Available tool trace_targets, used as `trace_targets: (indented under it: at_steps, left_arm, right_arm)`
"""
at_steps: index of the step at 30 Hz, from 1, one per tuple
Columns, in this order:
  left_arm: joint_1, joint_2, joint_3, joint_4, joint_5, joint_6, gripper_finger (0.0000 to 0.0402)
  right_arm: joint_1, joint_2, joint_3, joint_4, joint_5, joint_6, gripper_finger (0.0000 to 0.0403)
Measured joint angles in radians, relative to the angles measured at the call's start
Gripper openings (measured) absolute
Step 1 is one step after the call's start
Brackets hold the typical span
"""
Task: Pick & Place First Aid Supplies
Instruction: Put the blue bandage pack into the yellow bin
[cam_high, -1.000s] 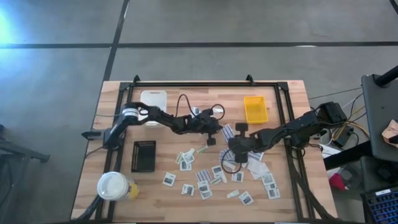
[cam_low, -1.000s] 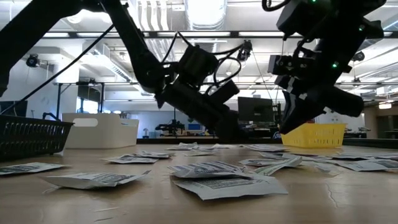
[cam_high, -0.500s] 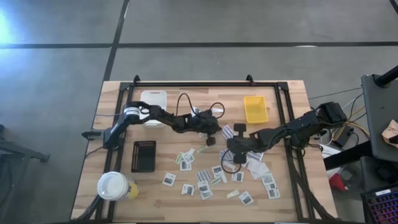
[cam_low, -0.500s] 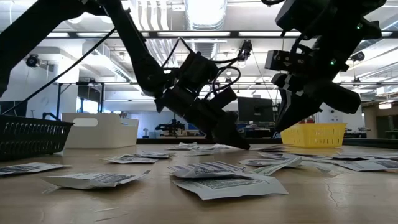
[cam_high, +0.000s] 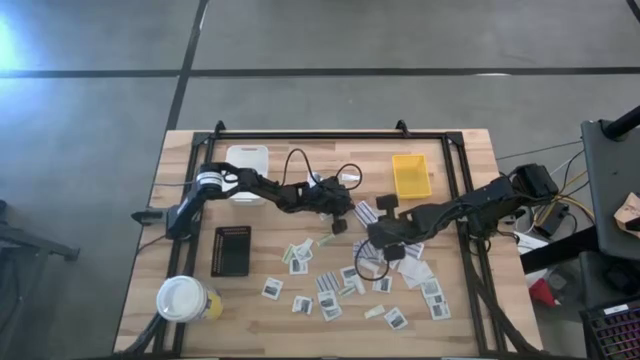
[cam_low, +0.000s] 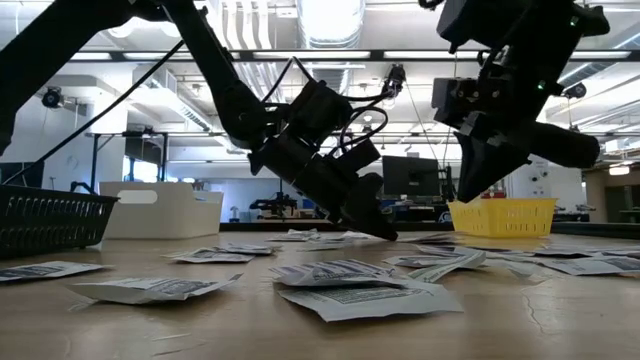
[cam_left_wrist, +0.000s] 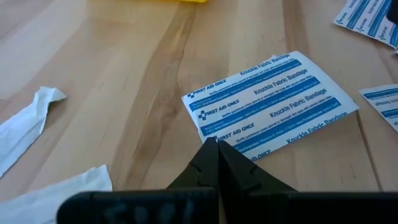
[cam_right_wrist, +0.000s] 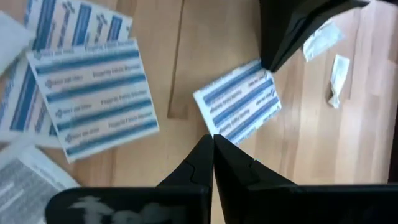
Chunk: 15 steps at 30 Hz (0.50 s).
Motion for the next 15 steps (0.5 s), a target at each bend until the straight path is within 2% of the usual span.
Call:
trace_targets:
  at_steps: [9, 15]
  left_arm:
    - [0.000, 0.000, -0.002, 0.001, -0.002, -0.035, 0.0000]
    - [0.000, 0.000, 0.007, -0.007, -0.001, -0.047, 0.0000]
  right_arm:
    - [-0.003, 0.000, -0.001, 0.004, -0.027, 0.084, 0.0009]
    - [-0.003, 0.000, 0.002, 0.005, -0.027, 0.029, 0.0011]
